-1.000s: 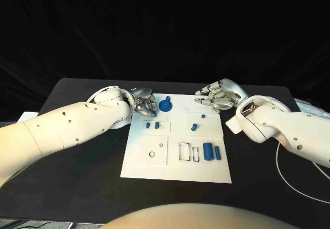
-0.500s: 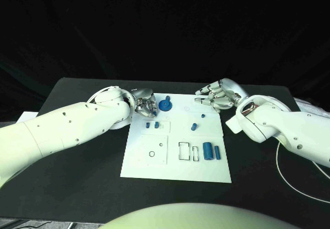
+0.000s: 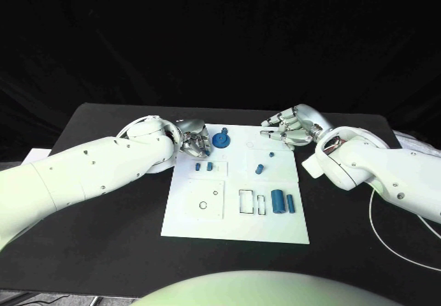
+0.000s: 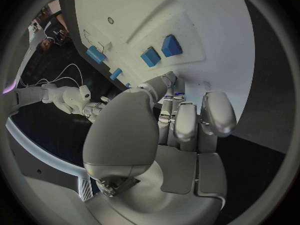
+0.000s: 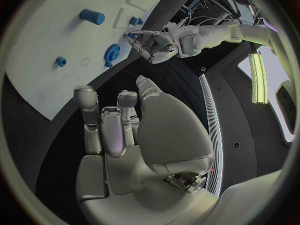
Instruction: Assemble the parts on the task board
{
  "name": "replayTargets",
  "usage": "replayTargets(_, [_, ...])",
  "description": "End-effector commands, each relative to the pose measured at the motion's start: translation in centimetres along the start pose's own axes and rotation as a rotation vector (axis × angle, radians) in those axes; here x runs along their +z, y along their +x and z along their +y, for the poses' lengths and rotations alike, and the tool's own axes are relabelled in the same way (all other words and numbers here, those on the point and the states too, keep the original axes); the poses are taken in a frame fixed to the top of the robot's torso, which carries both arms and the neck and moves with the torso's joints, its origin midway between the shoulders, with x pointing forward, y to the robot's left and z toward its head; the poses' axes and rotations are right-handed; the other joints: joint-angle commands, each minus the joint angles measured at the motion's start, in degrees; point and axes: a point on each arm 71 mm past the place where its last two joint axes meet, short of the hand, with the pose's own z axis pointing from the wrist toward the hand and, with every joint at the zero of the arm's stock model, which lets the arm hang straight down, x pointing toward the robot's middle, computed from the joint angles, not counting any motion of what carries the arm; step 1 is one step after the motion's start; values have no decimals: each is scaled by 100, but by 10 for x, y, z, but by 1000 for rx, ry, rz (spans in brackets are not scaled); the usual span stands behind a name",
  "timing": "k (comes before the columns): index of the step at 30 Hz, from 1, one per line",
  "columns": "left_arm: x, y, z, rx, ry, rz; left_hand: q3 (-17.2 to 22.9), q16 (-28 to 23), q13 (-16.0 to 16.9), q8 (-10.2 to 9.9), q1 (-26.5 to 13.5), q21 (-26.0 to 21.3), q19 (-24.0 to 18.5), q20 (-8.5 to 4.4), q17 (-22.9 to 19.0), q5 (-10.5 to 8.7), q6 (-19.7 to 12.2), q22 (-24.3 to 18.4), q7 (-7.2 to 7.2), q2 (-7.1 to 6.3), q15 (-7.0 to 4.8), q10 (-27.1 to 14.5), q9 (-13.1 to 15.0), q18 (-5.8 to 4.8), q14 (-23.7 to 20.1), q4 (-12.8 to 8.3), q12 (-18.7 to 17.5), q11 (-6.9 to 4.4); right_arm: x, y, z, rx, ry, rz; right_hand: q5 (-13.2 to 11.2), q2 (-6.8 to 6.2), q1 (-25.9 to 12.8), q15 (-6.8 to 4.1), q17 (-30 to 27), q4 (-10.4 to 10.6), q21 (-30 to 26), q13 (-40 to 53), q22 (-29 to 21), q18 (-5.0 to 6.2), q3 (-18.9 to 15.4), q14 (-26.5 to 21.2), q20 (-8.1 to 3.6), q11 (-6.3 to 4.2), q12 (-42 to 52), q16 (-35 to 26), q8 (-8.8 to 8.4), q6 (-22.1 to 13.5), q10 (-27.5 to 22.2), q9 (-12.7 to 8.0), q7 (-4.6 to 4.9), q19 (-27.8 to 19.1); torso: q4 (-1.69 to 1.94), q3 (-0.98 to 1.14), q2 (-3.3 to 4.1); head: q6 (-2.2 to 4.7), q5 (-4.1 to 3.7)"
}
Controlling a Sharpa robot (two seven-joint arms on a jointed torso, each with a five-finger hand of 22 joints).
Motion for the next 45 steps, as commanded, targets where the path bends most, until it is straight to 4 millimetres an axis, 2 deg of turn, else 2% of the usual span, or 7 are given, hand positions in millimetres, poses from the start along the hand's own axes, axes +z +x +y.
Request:
replayTargets(1, [0, 3, -1, 4, 2, 30, -31, -4, 6, 31, -28, 30, 25, 22, -2, 2, 51, 7, 8, 7, -35, 45, 6, -107, 107, 10, -24, 4, 0, 2, 1, -2, -11, 14, 36, 31, 21, -33, -3, 21, -33, -4, -6, 62, 28, 226, -2, -20, -19, -23, -3, -52, -33, 6, 3, -24, 1, 0, 3, -6, -1])
replayTargets(10, [0, 3, 2, 5, -14, 38, -39, -4, -1, -11, -59, 40, 25, 24, -19, 7, 1, 22, 36, 7, -25, -7, -13, -111, 104, 8, -78, 28, 0, 1, 1, -2, -10, 13, 36, 31, 21, -33, -3, 21, -33, -4, -6, 62, 28, 226, -2, -20, -19, -23, -3, -52, -33, 6, 3, -24, 2, 0, 2, -15, 3])
replayTargets(15, [0, 3, 2, -3, -20, 39, 8, 5, -51, -209, -118, 42, 19, 70, -58, 18, -385, 39, 138, -31, 53, -194, -139, -121, 97, -3, -248, 125, 0, 1, 0, -2, -10, 12, 36, 31, 21, -33, -3, 21, -33, -4, -6, 62, 28, 226, -2, -20, -19, -23, -3, -52, -33, 6, 3, -24, 1, 1, 1, -16, 6])
replayTargets(27, [-1, 2, 5, -20, -31, 23, 116, 3, -178, -197, -223, -17, -9, 166, -161, 16, -882, 21, 239, -165, 156, -555, -355, -111, 69, 2, -399, 257, 0, 0, -2, -3, -6, 2, 58, 24, 20, -33, -25, 26, -55, -52, -37, 66, 30, 224, -3, -20, -69, -43, -1, -53, -55, 9, 3, -32, -3, 0, 1, -20, 9])
replayTargets(36, [-8, -1, 9, -54, -29, 2, 155, 3, -236, -187, -251, -122, -46, 205, -210, 17, -934, -45, 283, -205, 195, -713, -410, -90, 56, 3, -398, 307, 1, -10, -14, -15, 14, -34, 84, -13, 164, -32, -392, 67, -312, -1492, -371, 117, 223, 140, -13, -11, -1785, -383, 81, -15, -880, 46, 10, -152, -4, -7, -3, -13, 0])
replayTargets(41, [-16, -11, 19, -140, -33, -26, 185, 8, -244, -175, -233, -227, -78, 211, -209, 23, -920, -117, 275, -191, 197, -718, -418, -66, 52, -5, -386, 303, 2, -15, -21, -105, 8, -9, -127, -55, 500, 20, -223, -80, 38, -2419, 168, 24, 604, 259, -13, 39, -2711, -233, 100, 60, -1054, 57, 80, 215, -4, -6, -11, 6, -18])
replayTargets(45, [-26, -25, 33, -375, -22, -131, 312, -479, -269, -88, -198, -1245, -484, 250, -990, 19, -728, -812, 345, -134, 227, -731, -420, 126, -288, -15, -346, 349, 2, -13, -21, -321, -21, 43, -322, -121, 729, 55, -159, -255, 154, -3088, 332, -10, 923, 273, 41, 123, -3399, -170, 129, 181, -1180, 71, 80, 280, 8, 0, -22, 40, -42])
